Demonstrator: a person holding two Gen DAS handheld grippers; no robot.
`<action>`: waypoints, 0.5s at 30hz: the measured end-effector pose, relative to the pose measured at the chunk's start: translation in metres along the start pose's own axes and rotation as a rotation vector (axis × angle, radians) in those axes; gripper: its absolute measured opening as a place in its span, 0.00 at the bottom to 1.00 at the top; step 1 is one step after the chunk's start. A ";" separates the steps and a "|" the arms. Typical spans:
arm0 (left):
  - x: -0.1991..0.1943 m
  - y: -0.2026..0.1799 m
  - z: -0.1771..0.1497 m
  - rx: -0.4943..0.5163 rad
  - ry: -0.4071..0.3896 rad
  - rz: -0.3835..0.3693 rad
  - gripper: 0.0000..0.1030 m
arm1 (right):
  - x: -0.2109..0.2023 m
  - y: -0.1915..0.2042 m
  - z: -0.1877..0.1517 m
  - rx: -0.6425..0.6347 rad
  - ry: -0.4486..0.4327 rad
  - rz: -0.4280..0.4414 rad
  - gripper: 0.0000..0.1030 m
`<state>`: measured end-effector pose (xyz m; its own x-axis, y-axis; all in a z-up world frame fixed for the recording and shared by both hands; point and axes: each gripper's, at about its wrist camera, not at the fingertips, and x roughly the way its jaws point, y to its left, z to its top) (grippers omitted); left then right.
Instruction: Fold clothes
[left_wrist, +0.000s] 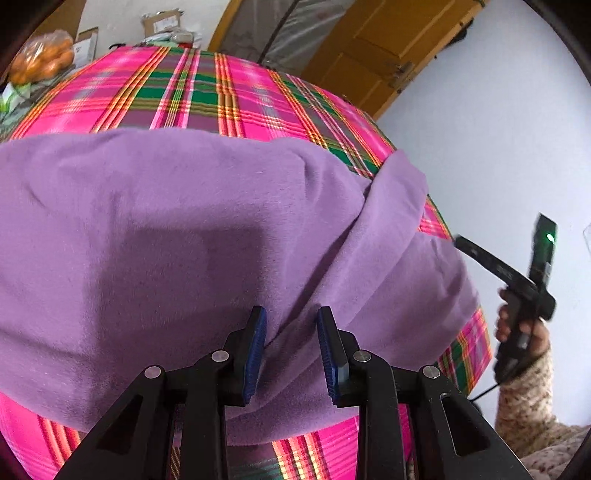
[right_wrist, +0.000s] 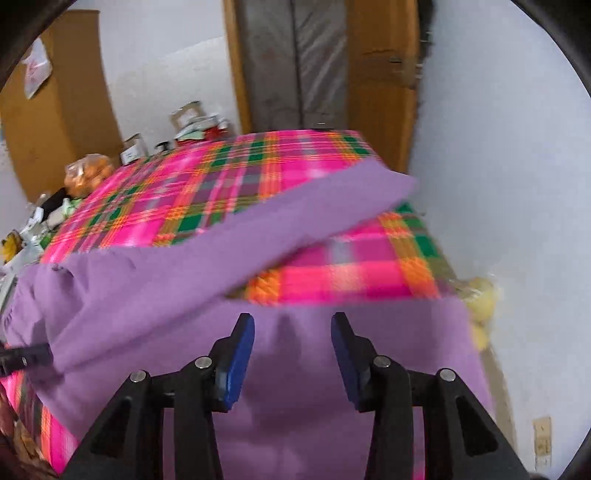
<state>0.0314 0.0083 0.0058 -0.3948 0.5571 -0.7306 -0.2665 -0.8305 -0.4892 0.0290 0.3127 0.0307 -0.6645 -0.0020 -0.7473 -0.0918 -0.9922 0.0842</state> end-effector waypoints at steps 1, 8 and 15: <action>0.001 0.001 -0.001 -0.004 0.002 -0.004 0.28 | 0.008 0.004 0.007 0.005 0.008 0.016 0.42; 0.000 0.000 -0.006 0.016 0.003 -0.016 0.28 | 0.063 0.037 0.047 0.027 0.050 0.077 0.43; -0.003 -0.002 -0.009 0.059 0.006 -0.020 0.29 | 0.098 0.060 0.077 0.010 0.089 0.063 0.43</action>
<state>0.0413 0.0087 0.0047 -0.3833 0.5737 -0.7238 -0.3262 -0.8173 -0.4750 -0.0990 0.2624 0.0132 -0.6005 -0.0758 -0.7960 -0.0598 -0.9885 0.1392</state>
